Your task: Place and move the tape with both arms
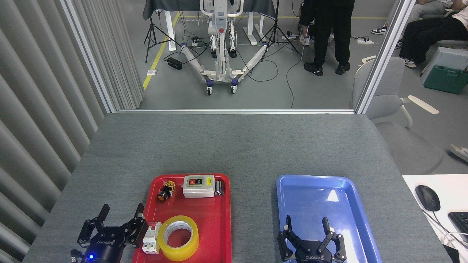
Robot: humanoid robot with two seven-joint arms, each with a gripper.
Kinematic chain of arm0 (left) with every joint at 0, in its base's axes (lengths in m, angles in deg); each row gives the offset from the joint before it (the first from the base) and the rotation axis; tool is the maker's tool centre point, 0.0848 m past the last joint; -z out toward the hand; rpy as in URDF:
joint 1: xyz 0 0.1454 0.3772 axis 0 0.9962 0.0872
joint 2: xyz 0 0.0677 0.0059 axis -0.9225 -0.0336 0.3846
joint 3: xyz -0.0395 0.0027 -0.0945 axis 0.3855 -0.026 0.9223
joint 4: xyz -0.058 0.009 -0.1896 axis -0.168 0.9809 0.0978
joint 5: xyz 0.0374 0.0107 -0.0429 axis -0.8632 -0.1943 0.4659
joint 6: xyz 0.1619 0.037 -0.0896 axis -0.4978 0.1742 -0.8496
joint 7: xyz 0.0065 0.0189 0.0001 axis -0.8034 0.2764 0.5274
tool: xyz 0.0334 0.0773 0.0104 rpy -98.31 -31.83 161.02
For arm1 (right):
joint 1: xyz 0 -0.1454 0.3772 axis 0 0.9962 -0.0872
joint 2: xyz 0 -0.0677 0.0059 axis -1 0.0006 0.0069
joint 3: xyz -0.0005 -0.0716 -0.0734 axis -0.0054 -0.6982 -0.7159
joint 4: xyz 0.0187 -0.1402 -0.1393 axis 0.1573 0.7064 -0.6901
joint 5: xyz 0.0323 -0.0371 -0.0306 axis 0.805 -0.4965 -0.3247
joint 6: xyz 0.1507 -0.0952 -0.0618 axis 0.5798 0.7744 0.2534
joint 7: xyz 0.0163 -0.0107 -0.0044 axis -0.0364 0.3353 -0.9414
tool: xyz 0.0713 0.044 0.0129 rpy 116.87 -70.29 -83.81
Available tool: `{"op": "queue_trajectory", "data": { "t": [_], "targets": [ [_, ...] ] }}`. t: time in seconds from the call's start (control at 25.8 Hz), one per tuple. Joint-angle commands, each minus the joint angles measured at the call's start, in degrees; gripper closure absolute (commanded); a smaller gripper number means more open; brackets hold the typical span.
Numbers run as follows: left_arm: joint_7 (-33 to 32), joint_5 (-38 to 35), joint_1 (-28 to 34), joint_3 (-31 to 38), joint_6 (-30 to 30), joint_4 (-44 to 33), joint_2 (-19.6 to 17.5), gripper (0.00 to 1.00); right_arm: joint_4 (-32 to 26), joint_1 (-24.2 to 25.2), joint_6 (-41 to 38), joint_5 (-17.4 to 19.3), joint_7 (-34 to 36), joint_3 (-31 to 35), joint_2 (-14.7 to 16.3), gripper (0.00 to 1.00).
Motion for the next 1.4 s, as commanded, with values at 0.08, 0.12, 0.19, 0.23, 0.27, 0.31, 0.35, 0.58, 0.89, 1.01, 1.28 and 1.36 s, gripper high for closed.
{"op": "queue_trajectory", "data": {
  "t": [0.08, 0.12, 0.19, 0.23, 0.27, 0.31, 0.35, 0.58, 0.89, 1.01, 1.28, 1.36],
  "targets": [
    [0.71, 0.0, 0.0, -0.06, -0.12, -0.01, 0.36, 0.01, -0.14, 0.81, -0.97, -0.07, -0.03, 0.04, -0.02, 0.0],
    [0.97, 0.0, 0.0, 0.03, -0.12, -0.01, 0.36, 0.0, -0.14, 0.9, -0.97, -0.07, 0.05, 0.04, 0.07, 0.0],
    [0.45, 0.09, 0.0, 0.21, 0.32, 0.16, 0.54, 0.0, 0.03, 1.07, -0.97, -0.07, 0.05, 0.04, 0.16, 0.0],
    [0.45, 0.27, 0.0, 0.21, 0.41, 0.16, 0.62, 0.0, -0.14, 1.07, -0.97, -0.07, 0.05, 0.04, 0.07, 0.0],
    [0.45, 0.36, 0.0, 0.12, 0.5, 0.08, 0.62, 0.0, -0.5, 1.16, -0.97, -0.07, 0.05, 0.04, 0.16, 0.0],
    [0.45, 0.36, 0.0, 0.12, 0.58, 0.08, 0.71, 0.0, -0.76, 1.07, -0.97, -0.07, 0.05, 0.04, 0.24, 0.0],
    [0.45, 0.44, 0.0, 0.12, 0.58, 0.08, 0.71, 0.01, -0.85, 1.07, -0.88, -0.07, 0.05, 0.04, 0.77, 0.0],
    [0.53, 0.44, 0.0, 0.12, 0.58, 0.08, 0.8, 0.01, -0.85, 0.72, -1.06, 0.02, 0.05, 0.12, 1.3, 0.0],
    [0.36, 0.53, -2.02, -2.17, -2.84, -0.01, -3.86, 0.01, -2.25, 0.99, -0.44, 0.11, 0.14, -0.14, 1.48, 0.0],
    [0.18, 1.23, -5.71, -2.87, -9.52, 0.69, -7.46, 0.01, -2.52, 0.99, -0.35, 0.2, 0.32, -0.05, 2.0, 0.0],
    [-17.04, 2.64, -17.67, -13.59, -13.04, 3.94, -14.58, 0.01, -3.75, 1.43, -0.53, 0.2, 0.32, 0.04, 2.44, 0.0],
    [-26.79, 2.64, -20.48, -14.03, -19.01, 3.24, -16.43, 0.01, -3.75, 1.51, -0.53, 0.2, 0.32, 0.21, 2.53, 0.0]
  ]
}}
